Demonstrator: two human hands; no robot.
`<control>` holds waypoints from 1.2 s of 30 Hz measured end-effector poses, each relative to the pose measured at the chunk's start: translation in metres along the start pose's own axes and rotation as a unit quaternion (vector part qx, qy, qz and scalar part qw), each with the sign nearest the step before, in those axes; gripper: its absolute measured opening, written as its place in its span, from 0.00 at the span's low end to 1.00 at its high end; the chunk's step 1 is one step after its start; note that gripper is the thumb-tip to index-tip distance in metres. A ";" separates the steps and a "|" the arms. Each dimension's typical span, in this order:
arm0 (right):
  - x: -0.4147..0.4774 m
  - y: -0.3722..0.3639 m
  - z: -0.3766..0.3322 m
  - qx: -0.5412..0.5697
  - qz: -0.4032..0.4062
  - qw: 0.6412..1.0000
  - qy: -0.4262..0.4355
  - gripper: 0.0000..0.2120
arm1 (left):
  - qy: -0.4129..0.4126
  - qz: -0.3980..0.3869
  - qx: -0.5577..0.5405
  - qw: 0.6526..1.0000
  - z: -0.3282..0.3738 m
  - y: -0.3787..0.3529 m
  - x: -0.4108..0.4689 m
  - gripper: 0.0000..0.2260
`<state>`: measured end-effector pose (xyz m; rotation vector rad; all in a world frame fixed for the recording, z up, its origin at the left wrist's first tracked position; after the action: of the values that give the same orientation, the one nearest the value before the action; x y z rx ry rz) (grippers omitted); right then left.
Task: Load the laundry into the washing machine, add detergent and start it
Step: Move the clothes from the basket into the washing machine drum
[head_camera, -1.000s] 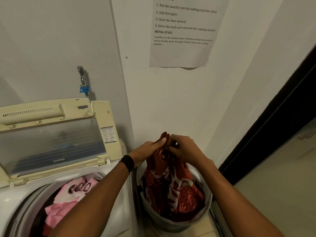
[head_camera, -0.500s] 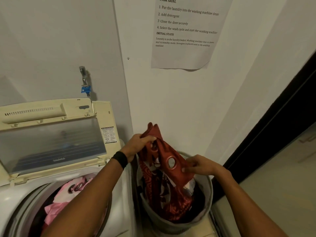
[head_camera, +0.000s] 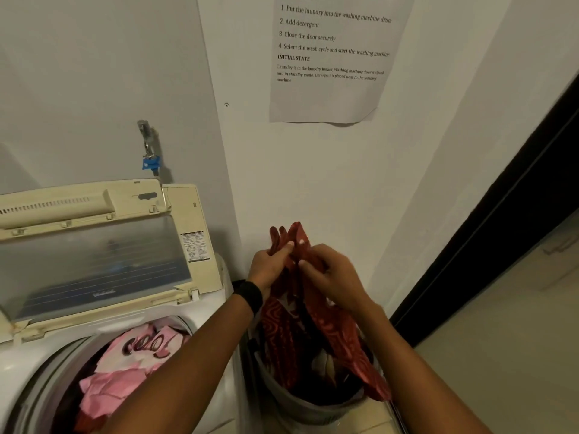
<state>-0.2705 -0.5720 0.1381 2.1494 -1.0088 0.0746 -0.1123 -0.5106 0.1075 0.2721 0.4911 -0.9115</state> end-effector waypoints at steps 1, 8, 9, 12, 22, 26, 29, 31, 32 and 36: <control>-0.002 -0.008 0.000 0.003 -0.012 1.000 0.006 0.05 | 0.012 -0.006 -0.014 1.000 -0.001 -0.001 -0.001 0.18; -0.004 -0.015 0.000 0.036 -0.094 0.994 0.051 0.05 | 0.031 -0.128 0.025 0.991 0.003 0.012 -0.007 0.26; -0.004 -0.015 -0.001 0.046 -0.110 0.992 0.050 0.04 | 0.021 -0.136 0.044 0.990 0.003 0.012 -0.007 0.26; -0.006 -0.016 -0.001 0.104 -0.187 0.977 -0.011 0.15 | 0.004 -0.121 0.011 0.993 0.005 0.014 -0.002 0.21; -0.007 0.018 0.013 -0.050 -0.276 0.959 -0.049 0.06 | -0.026 -0.064 0.027 0.997 0.017 0.032 0.009 0.16; 0.007 0.021 -0.002 -0.061 -0.155 0.985 -0.041 0.05 | -0.064 -0.089 0.093 0.990 0.022 0.022 -0.001 0.13; 0.018 0.020 -0.009 -0.149 -0.126 0.980 0.027 0.06 | -0.060 -0.132 0.098 0.985 0.018 0.025 -0.004 0.14; 0.026 0.020 -0.012 -0.174 -0.097 0.976 0.081 0.05 | -0.038 -0.174 0.057 0.982 0.013 0.028 -0.005 0.16; 0.029 0.018 -0.012 -0.184 -0.093 0.972 0.110 0.05 | -0.033 -0.190 0.043 0.980 0.010 0.031 -0.004 0.17; 0.030 0.009 -0.016 -0.120 -0.114 0.969 0.184 0.04 | -0.034 -0.176 0.051 0.983 0.007 0.037 0.001 0.22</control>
<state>-0.2519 -0.5845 0.1652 1.9214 -0.5249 0.2210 -0.0797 -0.4921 0.1135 0.2505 0.4364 -1.2889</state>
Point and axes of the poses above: each hand's wrist, its own x-axis towards the middle knuckle, its own y-axis out of the back of the hand, z = x × y, the point moved 3 cm from there along x, towards the middle knuckle, and after that the axes turned 5 degrees about y, right-handed, at the moved point
